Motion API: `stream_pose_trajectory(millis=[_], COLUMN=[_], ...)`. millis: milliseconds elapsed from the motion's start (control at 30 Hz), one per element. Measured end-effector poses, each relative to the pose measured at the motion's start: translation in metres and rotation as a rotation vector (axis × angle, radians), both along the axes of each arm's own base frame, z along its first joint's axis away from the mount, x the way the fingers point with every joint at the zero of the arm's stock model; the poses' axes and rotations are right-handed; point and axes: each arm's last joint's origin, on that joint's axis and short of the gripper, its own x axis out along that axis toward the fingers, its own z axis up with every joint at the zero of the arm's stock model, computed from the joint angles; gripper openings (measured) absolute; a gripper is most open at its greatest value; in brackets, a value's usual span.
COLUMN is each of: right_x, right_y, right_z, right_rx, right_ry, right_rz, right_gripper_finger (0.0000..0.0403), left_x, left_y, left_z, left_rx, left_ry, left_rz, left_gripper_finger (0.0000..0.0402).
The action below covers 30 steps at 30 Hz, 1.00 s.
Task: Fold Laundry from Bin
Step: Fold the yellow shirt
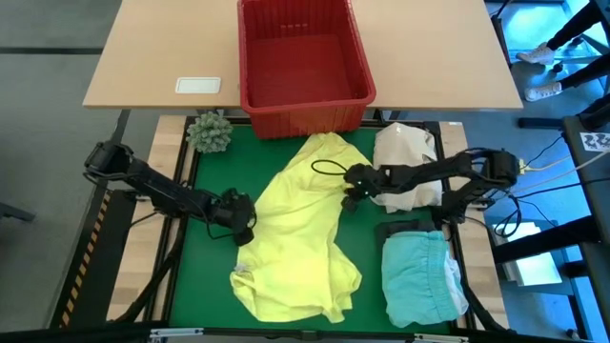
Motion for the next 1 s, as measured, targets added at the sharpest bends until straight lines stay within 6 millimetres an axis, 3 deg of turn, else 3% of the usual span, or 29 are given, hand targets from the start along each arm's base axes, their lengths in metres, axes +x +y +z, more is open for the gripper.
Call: stream_pose_trajectory(millis=[200, 367, 567, 667, 800, 1000], right_x=[-0.006, -0.004, 0.011, 0.013, 0.009, 0.006], right_y=[0.005, 0.025, 0.085, 0.119, 0.158, 0.209], right_z=[0.033, 0.055, 0.068, 0.065, 0.057, 0.05], right_rx=[-0.009, -0.012, 0.016, 0.039, 0.017, -0.004], right_ry=[-0.119, -0.253, -0.473, -0.533, -0.561, -0.561], right_rz=[0.025, 0.088, 0.289, 0.371, 0.436, 0.554], right_gripper_finger=[0.0003, 0.0003, 0.0003, 0.0003, 0.0003, 0.0003], left_x=[-0.001, -0.01, -0.015, -0.019, -0.028, -0.036], left_y=[0.0, -0.013, -0.057, -0.083, -0.114, -0.14], left_z=[0.045, 0.065, 0.067, 0.065, 0.061, 0.052], left_rx=[0.056, 0.046, -0.09, -0.131, -0.14, -0.125], left_ry=[-0.004, 0.011, -0.087, -0.149, -0.225, -0.288], left_rz=[-0.043, -0.09, -0.243, -0.31, -0.418, -0.485], left_gripper_finger=[0.0, 0.0, 0.0, 0.0, 0.0, 0.0])
